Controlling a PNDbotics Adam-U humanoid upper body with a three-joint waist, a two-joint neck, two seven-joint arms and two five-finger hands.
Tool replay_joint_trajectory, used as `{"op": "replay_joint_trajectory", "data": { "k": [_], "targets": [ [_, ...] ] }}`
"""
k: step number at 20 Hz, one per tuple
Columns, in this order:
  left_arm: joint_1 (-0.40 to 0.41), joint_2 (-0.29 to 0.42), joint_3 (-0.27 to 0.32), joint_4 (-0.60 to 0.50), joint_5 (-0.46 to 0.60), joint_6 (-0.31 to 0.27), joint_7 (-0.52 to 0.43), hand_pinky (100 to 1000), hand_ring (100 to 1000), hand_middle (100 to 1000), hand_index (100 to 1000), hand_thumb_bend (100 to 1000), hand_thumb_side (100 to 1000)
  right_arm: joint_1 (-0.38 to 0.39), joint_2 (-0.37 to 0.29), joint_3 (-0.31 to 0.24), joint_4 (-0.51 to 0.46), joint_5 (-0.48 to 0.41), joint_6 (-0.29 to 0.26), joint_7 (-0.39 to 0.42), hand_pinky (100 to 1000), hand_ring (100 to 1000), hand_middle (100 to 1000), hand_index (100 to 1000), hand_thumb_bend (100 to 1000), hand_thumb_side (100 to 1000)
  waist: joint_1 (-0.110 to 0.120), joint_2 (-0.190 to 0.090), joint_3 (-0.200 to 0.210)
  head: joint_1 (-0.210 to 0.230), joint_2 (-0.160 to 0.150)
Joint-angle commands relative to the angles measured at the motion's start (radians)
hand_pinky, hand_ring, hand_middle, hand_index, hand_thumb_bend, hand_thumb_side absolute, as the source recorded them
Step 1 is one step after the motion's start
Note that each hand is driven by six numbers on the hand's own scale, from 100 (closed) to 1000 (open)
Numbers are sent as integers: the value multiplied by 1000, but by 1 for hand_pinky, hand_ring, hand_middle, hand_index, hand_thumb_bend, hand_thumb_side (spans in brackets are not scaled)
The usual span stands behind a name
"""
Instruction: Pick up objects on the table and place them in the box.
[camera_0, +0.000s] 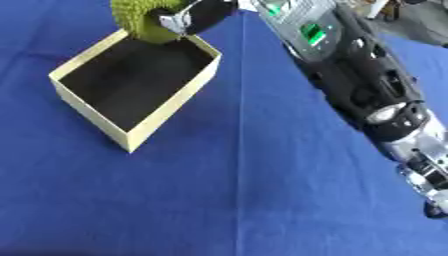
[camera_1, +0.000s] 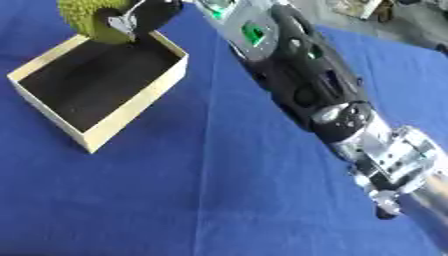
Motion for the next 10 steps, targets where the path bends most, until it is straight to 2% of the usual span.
{"op": "replay_joint_trajectory", "data": {
  "k": [1, 5, 7, 10],
  "targets": [
    [-24, 4, -6, -17, 9, -1, -8, 708, 697, 583, 651, 100, 345, -29, 3, -6, 41, -6, -27, 6, 617, 523, 522, 671, 100, 100, 10, -18, 4, -10, -2],
    [-28, 2, -6, -17, 10, -2, -9, 708, 697, 583, 651, 100, 345, -30, 17, -3, 81, 3, -51, 21, 632, 537, 531, 676, 100, 100, 9, -16, 7, -13, -1],
    [-27, 2, -5, -17, 10, -2, -8, 708, 696, 583, 651, 100, 344, -27, 18, 7, 93, 12, -69, 61, 713, 635, 620, 747, 116, 100, 9, -15, 6, -15, 2],
    [-25, 4, -4, -17, 9, -2, -7, 708, 695, 582, 651, 100, 344, -26, 17, 7, 104, 42, -103, 161, 798, 765, 739, 839, 229, 100, 11, -15, 3, -19, 7]
  ]
}}
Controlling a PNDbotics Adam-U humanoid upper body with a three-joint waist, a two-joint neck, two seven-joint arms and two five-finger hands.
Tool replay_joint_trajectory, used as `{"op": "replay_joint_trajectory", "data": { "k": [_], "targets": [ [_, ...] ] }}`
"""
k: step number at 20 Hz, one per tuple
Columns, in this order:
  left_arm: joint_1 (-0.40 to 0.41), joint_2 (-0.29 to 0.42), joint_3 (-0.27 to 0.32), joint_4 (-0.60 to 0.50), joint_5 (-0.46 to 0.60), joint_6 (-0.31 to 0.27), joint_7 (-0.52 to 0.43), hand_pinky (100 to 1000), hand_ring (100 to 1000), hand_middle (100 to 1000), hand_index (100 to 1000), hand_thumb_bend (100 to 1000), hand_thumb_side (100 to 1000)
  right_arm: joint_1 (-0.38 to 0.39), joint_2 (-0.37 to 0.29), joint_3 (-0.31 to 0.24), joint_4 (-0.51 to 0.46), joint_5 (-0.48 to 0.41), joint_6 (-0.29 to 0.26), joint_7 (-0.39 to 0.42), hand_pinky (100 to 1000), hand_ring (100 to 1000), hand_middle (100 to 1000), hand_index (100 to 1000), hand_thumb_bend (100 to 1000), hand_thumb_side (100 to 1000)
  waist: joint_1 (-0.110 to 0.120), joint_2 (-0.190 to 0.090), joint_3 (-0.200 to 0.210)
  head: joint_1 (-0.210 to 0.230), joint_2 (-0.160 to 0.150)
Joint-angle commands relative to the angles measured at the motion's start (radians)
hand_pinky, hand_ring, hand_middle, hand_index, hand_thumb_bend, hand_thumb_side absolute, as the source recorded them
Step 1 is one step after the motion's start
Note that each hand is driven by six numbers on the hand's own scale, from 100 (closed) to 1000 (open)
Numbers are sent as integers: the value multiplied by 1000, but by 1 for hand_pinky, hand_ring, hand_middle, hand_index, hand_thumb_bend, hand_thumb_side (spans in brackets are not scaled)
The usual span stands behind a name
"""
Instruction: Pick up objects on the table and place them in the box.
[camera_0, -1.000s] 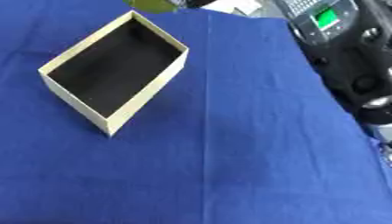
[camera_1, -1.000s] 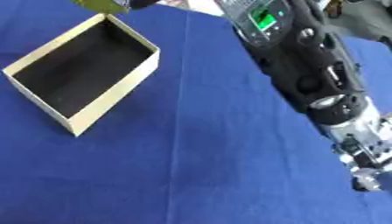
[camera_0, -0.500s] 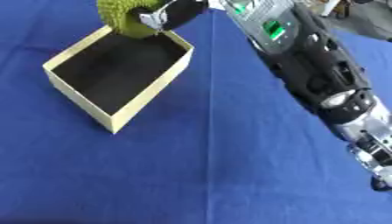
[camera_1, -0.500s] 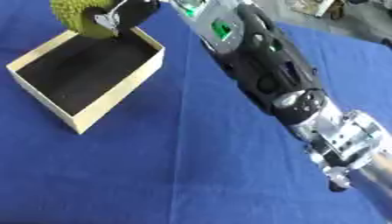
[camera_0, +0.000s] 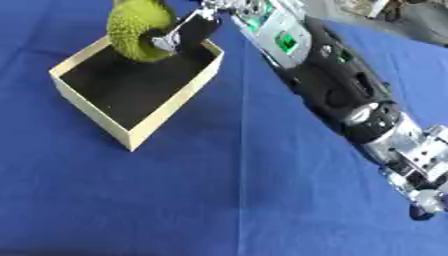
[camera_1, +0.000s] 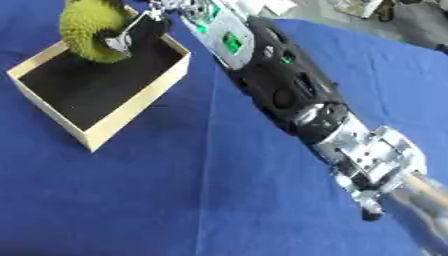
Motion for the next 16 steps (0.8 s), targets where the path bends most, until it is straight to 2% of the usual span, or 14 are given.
{"op": "replay_joint_trajectory", "data": {
  "k": [1, 2, 4, 7, 9, 11, 16],
  "targets": [
    [-12, 8, 1, -17, 4, -1, -1, 708, 696, 582, 651, 100, 344, -19, -18, -12, 1, 34, -36, 89, 819, 793, 767, 858, 193, 100, 15, -19, -4, -10, 10],
    [-10, 9, 2, -17, 4, -1, -2, 708, 696, 582, 650, 100, 345, -20, -20, -17, -3, 46, -48, 113, 834, 810, 779, 870, 203, 100, 16, -18, -6, -13, 13],
    [-6, 11, 4, -17, 2, 0, -1, 709, 695, 581, 650, 100, 346, -23, -24, -32, -15, 66, -65, 138, 866, 847, 803, 895, 213, 286, 19, -18, -12, -17, 18],
    [0, 14, 7, -17, -1, 0, 1, 708, 695, 581, 650, 100, 346, -25, -32, -50, -40, 90, -73, 142, 888, 869, 818, 915, 230, 400, 23, -17, -18, -22, 22],
    [4, 16, 8, -17, -2, 1, 2, 709, 694, 580, 650, 100, 347, -25, -39, -64, -61, 94, -69, 129, 887, 864, 817, 917, 221, 385, 25, -18, -23, -25, 25],
    [8, 17, 9, -17, -3, 2, 2, 709, 695, 580, 650, 100, 346, -25, -44, -78, -84, 85, -59, 111, 882, 856, 815, 916, 212, 331, 27, -20, -27, -27, 27],
    [12, 18, 10, -17, -5, 2, 2, 709, 695, 580, 650, 100, 346, -21, -56, -91, -121, 61, -35, 95, 882, 856, 815, 916, 212, 331, 29, -22, -31, -28, 28]
  ]
}}
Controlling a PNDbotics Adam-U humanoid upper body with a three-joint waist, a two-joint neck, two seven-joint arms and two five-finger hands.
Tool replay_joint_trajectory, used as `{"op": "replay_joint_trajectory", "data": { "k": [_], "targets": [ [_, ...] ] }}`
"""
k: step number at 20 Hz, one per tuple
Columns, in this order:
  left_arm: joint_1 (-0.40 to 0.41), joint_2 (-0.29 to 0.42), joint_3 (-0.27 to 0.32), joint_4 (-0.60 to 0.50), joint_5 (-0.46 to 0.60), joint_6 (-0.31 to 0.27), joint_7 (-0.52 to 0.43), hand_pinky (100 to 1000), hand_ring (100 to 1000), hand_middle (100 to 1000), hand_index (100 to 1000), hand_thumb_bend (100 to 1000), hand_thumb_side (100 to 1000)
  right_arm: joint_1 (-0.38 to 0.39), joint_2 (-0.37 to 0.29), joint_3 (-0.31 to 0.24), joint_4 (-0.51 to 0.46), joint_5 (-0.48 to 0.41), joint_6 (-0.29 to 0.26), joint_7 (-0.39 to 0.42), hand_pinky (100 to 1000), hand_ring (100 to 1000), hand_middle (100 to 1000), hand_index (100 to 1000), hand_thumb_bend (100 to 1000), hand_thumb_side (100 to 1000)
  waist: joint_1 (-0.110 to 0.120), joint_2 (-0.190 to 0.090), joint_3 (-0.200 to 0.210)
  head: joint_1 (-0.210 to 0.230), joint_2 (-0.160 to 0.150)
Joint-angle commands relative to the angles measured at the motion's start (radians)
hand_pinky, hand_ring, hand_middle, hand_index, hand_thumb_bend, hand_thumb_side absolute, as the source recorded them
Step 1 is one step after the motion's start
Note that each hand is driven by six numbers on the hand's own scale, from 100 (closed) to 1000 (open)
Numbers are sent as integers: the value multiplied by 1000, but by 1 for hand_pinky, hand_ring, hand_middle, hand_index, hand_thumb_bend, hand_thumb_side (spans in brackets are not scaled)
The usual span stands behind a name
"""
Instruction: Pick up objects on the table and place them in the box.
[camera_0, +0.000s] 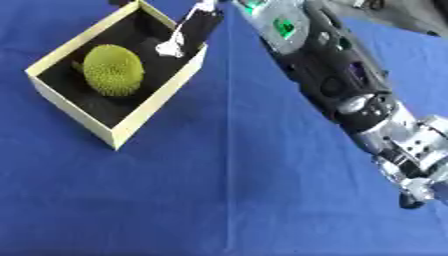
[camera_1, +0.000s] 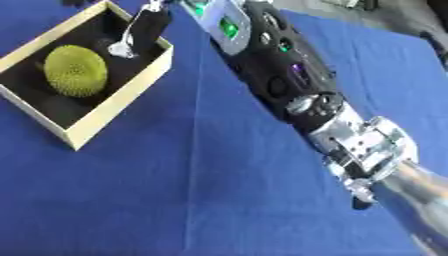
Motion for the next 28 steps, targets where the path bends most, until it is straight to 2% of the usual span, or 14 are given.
{"op": "replay_joint_trajectory", "data": {
  "k": [1, 2, 6, 12, 14, 16, 19, 23, 24, 28],
  "targets": [
    [-7, 18, 9, -17, -3, 2, 2, 708, 695, 580, 650, 100, 344, -21, -34, -18, -34, -15, 11, -7, 852, 816, 787, 898, 160, 140, 19, -25, -3, -3, 2],
    [-1, 18, 12, -17, -4, 2, 4, 708, 695, 580, 650, 100, 345, -31, -43, -30, -46, -23, 20, -14, 844, 805, 777, 894, 129, 100, 25, -29, -14, 3, 2],
    [19, 27, 21, -17, -13, 4, 14, 708, 695, 580, 650, 100, 349, -28, -113, -122, -139, -80, 77, -70, 810, 771, 756, 865, 100, 100, 32, -38, -44, 27, 10],
    [42, 42, 34, -17, -27, 3, 28, 709, 694, 578, 649, 100, 346, 80, -247, -264, -281, -168, 160, -157, 790, 728, 748, 868, 100, 100, 43, -41, -80, 70, 2],
    [50, 46, 40, -17, -32, 2, 32, 709, 694, 578, 649, 100, 347, 128, -275, -313, -330, -198, 185, -188, 804, 750, 773, 872, 100, 203, 50, -38, -91, 86, -6],
    [57, 52, 46, -17, -38, 1, 37, 709, 693, 577, 649, 100, 344, 180, -297, -366, -383, -230, 204, -220, 810, 761, 787, 871, 100, 264, 56, -32, -102, 100, -16],
    [63, 59, 57, -17, -47, -2, 46, 709, 693, 576, 649, 100, 339, 262, -311, -449, -466, -281, 220, -271, 808, 764, 798, 871, 100, 342, 66, -21, -113, 115, -30],
    [71, 66, 69, -17, -59, -7, 60, 709, 692, 575, 648, 100, 334, 371, -289, -553, -574, -348, 220, -337, 807, 783, 824, 867, 100, 408, 79, -7, -122, 128, -48],
    [72, 67, 71, -17, -62, -8, 63, 709, 692, 575, 648, 100, 334, 397, -282, -569, -596, -364, 217, -353, 807, 786, 829, 866, 100, 440, 81, -5, -123, 130, -53],
    [76, 66, 76, -17, -67, -12, 69, 709, 691, 574, 648, 100, 333, 474, -254, -605, -616, -428, 166, -418, 806, 792, 836, 863, 100, 438, 89, 4, -123, 138, -72]
  ]
}}
